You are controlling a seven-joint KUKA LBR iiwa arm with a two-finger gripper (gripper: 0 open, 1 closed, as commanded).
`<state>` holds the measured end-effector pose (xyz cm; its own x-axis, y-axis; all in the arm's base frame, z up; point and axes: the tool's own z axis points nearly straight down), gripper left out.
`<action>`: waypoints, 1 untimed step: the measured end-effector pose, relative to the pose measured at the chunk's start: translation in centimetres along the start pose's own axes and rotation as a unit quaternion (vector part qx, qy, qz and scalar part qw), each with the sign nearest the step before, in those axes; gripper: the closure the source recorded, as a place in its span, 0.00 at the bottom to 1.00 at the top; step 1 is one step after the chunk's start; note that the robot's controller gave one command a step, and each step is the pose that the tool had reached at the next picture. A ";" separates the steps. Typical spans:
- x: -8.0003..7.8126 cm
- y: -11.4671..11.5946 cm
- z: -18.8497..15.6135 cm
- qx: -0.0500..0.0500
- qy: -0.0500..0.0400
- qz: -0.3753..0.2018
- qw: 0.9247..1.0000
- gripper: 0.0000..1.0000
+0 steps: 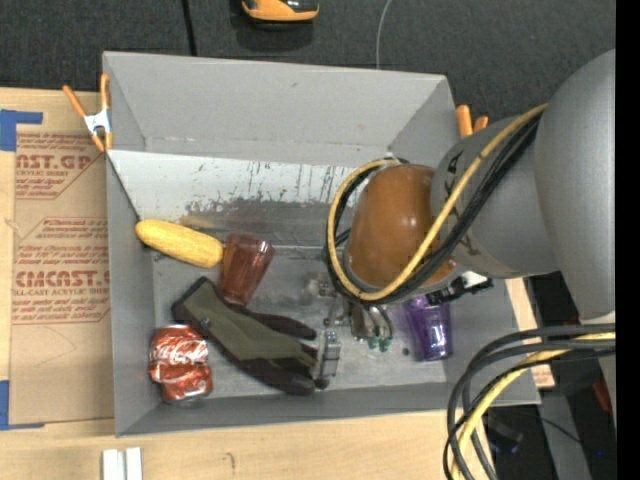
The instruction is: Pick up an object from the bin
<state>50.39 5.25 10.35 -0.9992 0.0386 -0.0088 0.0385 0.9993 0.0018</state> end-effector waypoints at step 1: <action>0.8 3.5 3.3 0.001 0.005 0.030 1.000 1.00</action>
Offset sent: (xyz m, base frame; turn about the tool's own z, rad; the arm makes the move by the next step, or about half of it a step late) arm 0.0000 0.0000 0.0000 0.0000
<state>49.73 8.81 7.08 -0.9951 0.0993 0.0011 0.0993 0.9951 0.0009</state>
